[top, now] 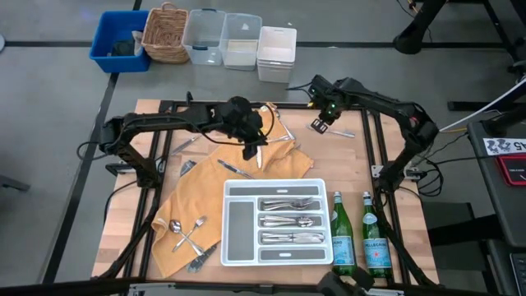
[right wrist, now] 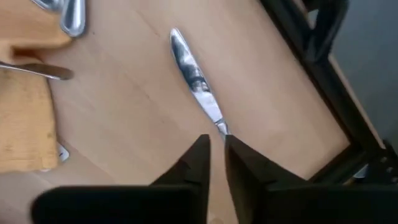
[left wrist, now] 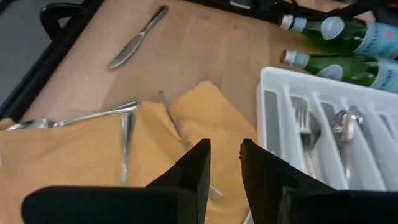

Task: Sort silverware
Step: Put the silver table knife into the white silverware tray

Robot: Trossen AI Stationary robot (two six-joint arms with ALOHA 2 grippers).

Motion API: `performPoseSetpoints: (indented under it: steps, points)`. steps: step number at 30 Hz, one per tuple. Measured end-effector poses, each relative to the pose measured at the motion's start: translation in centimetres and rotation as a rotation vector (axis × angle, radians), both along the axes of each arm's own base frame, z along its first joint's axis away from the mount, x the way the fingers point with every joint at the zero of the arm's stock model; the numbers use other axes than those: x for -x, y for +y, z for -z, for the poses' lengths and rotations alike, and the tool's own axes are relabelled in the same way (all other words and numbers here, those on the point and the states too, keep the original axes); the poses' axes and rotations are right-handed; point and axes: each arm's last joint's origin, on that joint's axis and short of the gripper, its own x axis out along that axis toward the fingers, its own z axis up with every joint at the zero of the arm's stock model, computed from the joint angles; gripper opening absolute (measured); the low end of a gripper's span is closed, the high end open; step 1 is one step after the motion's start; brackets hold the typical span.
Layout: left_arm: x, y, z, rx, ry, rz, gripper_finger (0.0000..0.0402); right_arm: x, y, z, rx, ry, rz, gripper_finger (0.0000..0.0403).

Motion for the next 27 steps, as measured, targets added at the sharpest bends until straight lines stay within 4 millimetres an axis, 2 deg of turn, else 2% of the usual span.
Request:
performPoseSetpoints:
  steps: [6,14,21,27]
  points:
    - [0.4,1.3,0.0,-0.031,-0.002,-0.017,0.0074,-0.9,-1.1,3.0,-0.051,0.096,-0.067,0.0116]
    - [0.6,2.0,-0.1,-0.008,-0.009,-0.059,0.0074,-0.5,-3.0,6.8,-0.160,0.216,-0.195,0.0124]
    - [0.6,2.0,-0.1,-0.011,-0.011,-0.057,0.0074,1.1,-4.7,7.5,-0.191,0.227,-0.146,0.0124]
    - [0.6,2.0,-0.1,-0.010,-0.014,-0.059,0.0074,1.7,-5.2,7.6,-0.215,0.196,-0.121,0.0124]
